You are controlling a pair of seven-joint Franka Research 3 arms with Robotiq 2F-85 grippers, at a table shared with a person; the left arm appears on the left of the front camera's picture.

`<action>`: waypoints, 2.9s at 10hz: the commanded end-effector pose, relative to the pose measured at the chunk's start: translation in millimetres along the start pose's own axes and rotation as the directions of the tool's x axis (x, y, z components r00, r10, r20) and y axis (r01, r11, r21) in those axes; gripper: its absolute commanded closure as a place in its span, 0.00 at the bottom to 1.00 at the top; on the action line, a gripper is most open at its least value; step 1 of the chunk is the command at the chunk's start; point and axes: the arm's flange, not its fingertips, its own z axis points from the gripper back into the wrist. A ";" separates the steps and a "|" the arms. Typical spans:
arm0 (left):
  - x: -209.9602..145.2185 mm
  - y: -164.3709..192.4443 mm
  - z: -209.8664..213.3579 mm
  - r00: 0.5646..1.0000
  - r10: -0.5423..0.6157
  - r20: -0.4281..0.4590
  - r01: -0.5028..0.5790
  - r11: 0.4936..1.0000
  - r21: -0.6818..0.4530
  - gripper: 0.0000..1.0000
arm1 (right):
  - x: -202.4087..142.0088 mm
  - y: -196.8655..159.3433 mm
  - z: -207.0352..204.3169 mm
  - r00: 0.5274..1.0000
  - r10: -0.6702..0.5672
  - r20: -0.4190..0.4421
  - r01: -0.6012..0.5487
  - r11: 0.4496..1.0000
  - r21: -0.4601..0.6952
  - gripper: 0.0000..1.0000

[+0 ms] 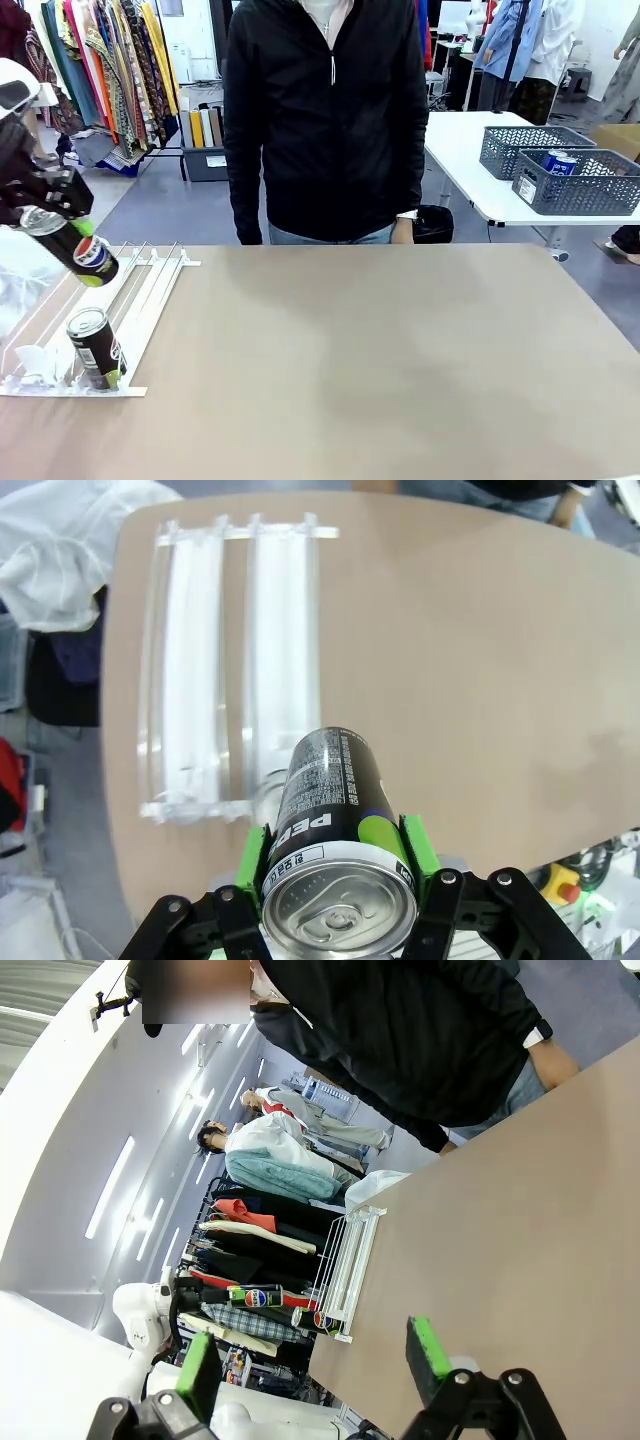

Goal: Retrieve and store the cans from the dispenser.
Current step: Pick up one can from the Automatic Can Dispenser and place it in the middle of the table.

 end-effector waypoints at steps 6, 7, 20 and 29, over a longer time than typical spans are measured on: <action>17.7 -272.4 -162.1 0.938 -0.338 -0.082 0.329 0.939 -0.101 1.00 | 3.1 3.7 -1.3 1.000 0.003 0.015 -0.003 1.000 0.017 0.00; 8.1 -298.9 -190.8 0.909 -0.413 -0.053 0.408 0.909 -0.085 1.00 | 3.1 3.7 -1.3 1.000 0.003 0.015 -0.003 1.000 0.017 0.00; -0.8 -334.4 -246.0 0.864 -0.481 -0.149 0.484 0.875 -0.018 0.00 | 3.1 3.7 -1.3 1.000 0.003 0.015 -0.003 1.000 0.017 0.00; 43.1 -167.9 -47.5 0.952 -0.303 -0.045 0.275 0.910 -0.311 0.00 | 3.1 3.7 -1.3 1.000 0.003 0.015 -0.003 1.000 0.017 0.00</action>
